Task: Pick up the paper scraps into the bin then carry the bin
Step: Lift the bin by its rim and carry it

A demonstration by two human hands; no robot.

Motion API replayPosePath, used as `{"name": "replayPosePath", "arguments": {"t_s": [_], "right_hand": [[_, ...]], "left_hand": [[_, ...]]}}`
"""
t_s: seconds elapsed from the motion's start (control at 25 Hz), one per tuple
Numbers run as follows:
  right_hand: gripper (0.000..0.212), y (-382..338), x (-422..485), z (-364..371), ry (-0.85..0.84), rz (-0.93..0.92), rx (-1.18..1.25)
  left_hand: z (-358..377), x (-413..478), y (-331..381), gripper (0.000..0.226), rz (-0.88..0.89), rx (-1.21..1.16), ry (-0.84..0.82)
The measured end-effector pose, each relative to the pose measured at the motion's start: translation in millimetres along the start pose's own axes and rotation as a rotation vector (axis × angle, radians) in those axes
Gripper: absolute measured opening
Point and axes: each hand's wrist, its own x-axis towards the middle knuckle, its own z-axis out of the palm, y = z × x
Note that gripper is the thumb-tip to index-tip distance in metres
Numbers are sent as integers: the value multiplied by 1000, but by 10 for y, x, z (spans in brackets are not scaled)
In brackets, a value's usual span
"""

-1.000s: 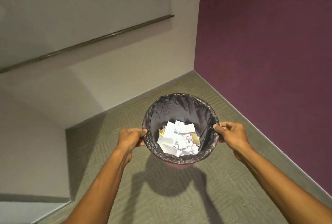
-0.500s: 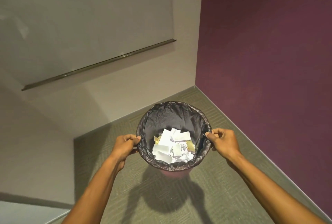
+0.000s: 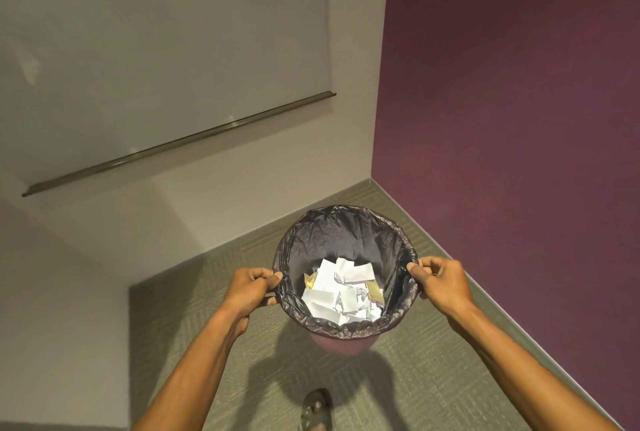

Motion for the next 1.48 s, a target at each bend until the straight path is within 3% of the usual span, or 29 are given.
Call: {"name": "replayPosePath", "arguments": {"t_s": [0.52,0.84,1.0,1.24,1.36,1.48], "right_hand": [[23,-593,847,470,147,30,69],[30,-766,1501,420,128,56,78],[38,-793,1971,434,134,75,78],[25,-736,3000,376,79,123,114],[30,-780,3592,265,34,147,103],[35,-722,4192,105,14,175,76]], "left_hand": [[-200,1511,719,13,41,81,-153],[-8,2112,1119,10,76,73,-183],[204,2488,1325,12,43,44,-188],[601,3192,1656,18,33,60,-184],[883,3535,1948,24,85,92,-242],[1263,3981,2172,15,41,11,-199]]}}
